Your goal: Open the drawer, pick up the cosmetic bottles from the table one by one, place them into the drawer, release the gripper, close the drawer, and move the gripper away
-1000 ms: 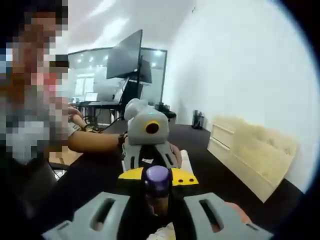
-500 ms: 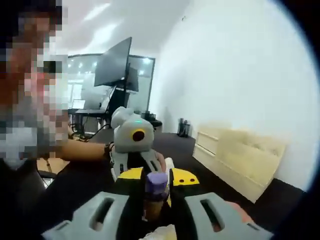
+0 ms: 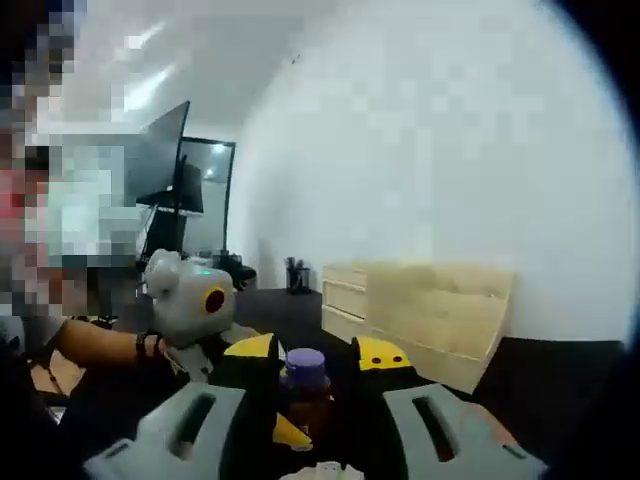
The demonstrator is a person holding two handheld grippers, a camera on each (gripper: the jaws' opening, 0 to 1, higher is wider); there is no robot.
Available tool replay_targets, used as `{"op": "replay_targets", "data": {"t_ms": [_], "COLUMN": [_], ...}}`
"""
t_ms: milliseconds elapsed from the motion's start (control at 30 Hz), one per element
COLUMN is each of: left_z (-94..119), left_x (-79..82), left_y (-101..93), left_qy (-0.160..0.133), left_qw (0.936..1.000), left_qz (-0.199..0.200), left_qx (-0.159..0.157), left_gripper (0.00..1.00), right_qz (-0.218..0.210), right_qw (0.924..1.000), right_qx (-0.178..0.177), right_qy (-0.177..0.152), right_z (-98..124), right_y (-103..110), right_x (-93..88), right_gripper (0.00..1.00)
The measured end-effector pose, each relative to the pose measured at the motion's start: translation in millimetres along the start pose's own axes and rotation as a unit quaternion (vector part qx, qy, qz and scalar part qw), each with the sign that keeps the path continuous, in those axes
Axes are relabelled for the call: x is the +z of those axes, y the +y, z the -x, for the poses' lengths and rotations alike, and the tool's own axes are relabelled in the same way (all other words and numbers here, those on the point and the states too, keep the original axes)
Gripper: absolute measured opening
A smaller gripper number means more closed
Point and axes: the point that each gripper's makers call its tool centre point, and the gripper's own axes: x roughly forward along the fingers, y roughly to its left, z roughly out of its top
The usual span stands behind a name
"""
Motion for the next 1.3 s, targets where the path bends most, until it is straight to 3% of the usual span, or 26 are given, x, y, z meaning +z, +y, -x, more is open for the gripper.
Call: {"op": "replay_targets", "data": {"t_ms": [33, 133, 367, 533, 700, 833, 967, 1033, 1133, 1300], "left_z": [-1, -4, -4, -6, -6, -5, -4, -3, 0, 8], "left_x": [2.6, 7.3, 8.4, 7.7, 11.7, 14.0, 13.0, 11.1, 8.4, 12.1], "left_y": [-0.6, 1.9, 3.2, 2.1, -0.6, -5.6, -19.2, -21.0, -28.7, -36.5], "left_qy": [-0.005, -0.007, -0.010, -0.005, -0.011, -0.019, -0.022, -0.018, -0.019, -0.030], "left_qw": [0.9999, 0.9995, 0.9983, 0.9985, 0.9989, 0.9995, 0.9992, 0.9981, 0.9974, 0.9953], "left_qz": [-0.002, -0.006, 0.008, -0.003, -0.007, -0.014, -0.017, -0.047, -0.049, -0.048], "left_qx": [0.011, 0.029, 0.056, 0.055, 0.045, 0.019, -0.028, -0.036, -0.049, -0.078], "left_gripper": [0.23, 0.23, 0.23, 0.23, 0.24, 0.28, 0.34, 0.35, 0.35, 0.34], "right_qz": [-0.013, 0.011, 0.003, 0.008, 0.011, -0.006, -0.005, -0.008, -0.021, 0.004], "right_qw": [0.9995, 0.9983, 0.9979, 0.9971, 0.9976, 0.9981, 0.9987, 0.9990, 0.9978, 0.9944], "right_qx": [-0.022, -0.045, -0.056, -0.065, -0.054, -0.027, -0.008, 0.010, 0.056, 0.105], "right_qy": [0.016, 0.034, 0.034, 0.039, 0.043, 0.055, 0.050, 0.043, 0.028, 0.013], "right_z": [-1, -4, -11, -11, -9, -7, -3, -2, 1, 7], "right_y": [-4, -8, -4, -7, -3, 1, 6, 10, 22, 39], "right_x": [-5.8, -12.6, -17.0, -20.6, -16.8, -18.8, -17.2, -15.1, -9.6, -1.9], "right_gripper": [0.26, 0.27, 0.25, 0.16, 0.15, 0.15, 0.15, 0.15, 0.15, 0.15]}}
